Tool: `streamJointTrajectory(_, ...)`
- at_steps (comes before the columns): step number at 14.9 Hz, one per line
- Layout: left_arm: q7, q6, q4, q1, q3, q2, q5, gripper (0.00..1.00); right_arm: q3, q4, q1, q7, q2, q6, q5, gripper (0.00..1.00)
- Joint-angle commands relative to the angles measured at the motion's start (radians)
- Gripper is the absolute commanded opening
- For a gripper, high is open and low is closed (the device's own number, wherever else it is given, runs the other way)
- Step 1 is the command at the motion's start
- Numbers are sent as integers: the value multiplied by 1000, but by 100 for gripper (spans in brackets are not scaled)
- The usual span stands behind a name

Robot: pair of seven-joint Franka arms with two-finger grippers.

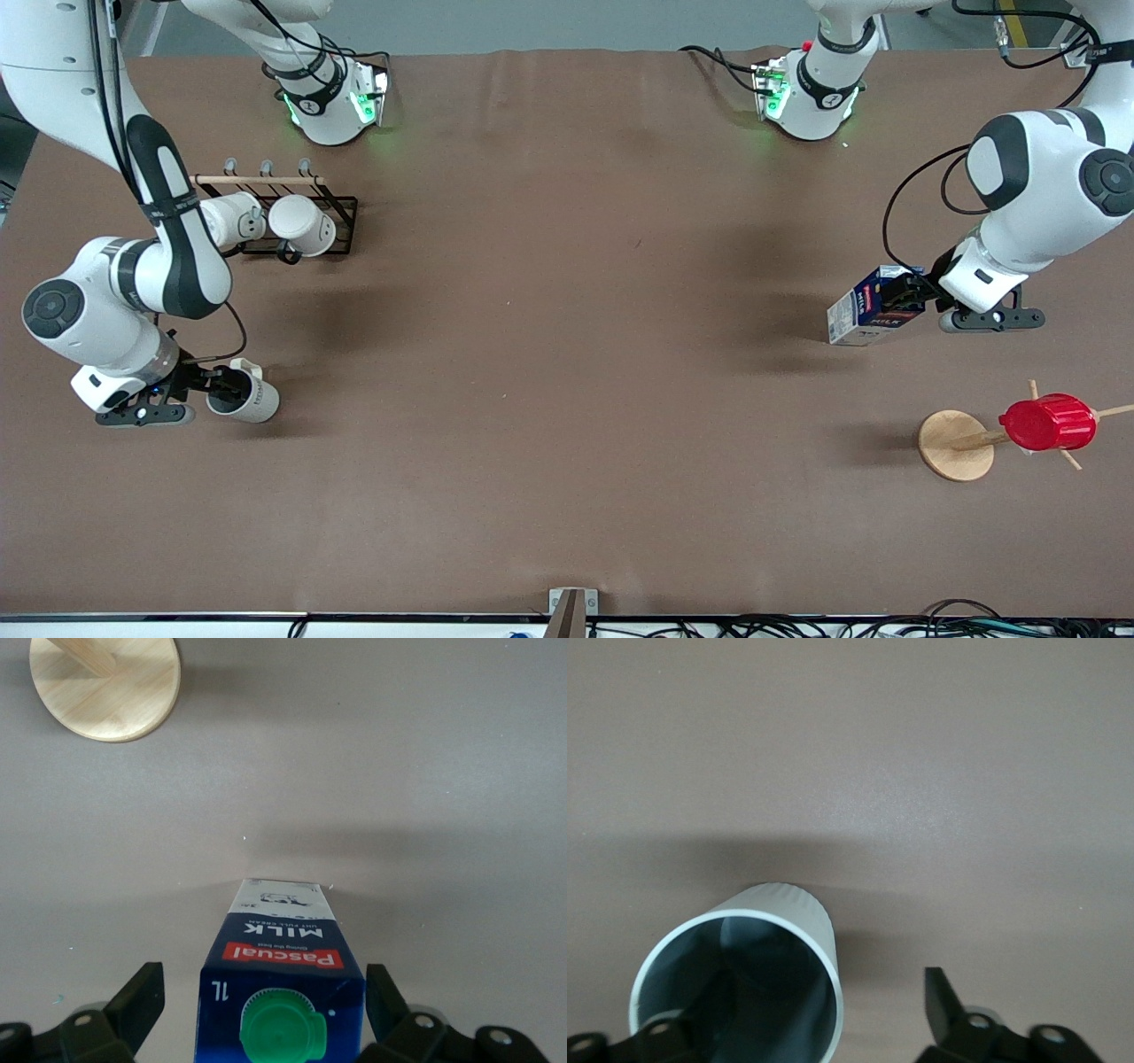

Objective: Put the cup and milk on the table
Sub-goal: 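Grasp the grey mug with the right gripper while the left gripper grasps the milk, then carry the grey mug with the right gripper while the left gripper lifts the milk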

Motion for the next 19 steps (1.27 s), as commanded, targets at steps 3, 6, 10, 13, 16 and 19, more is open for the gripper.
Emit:
streamJointTrajectory(3,-8,16,-9,-4,-7,1,-13,100,4,-13,-4,1,13,32,11,46)
streamJointTrajectory(6,-5,8,-11,-7,-9,6,-13,100,5,-6,-1,4,12,16,11,0)
streamJointTrajectory(10,14,5,-23,-5,-9,6,-11,100,5,45,25,24,-11,-107,11,0)
streamJointTrajectory(13,23,5,-37,-5,-7,7,-10,100,4,128,134,160,-76,-330,10,0)
streamJointTrajectory(16,25,5,-41,-2,-7,10,-3,100,4,198,322,400,-87,-417,-4,0)
streamJointTrajectory(19,26,5,-41,-4,-7,13,0,100,4,275,476,566,-49,-442,9,0)
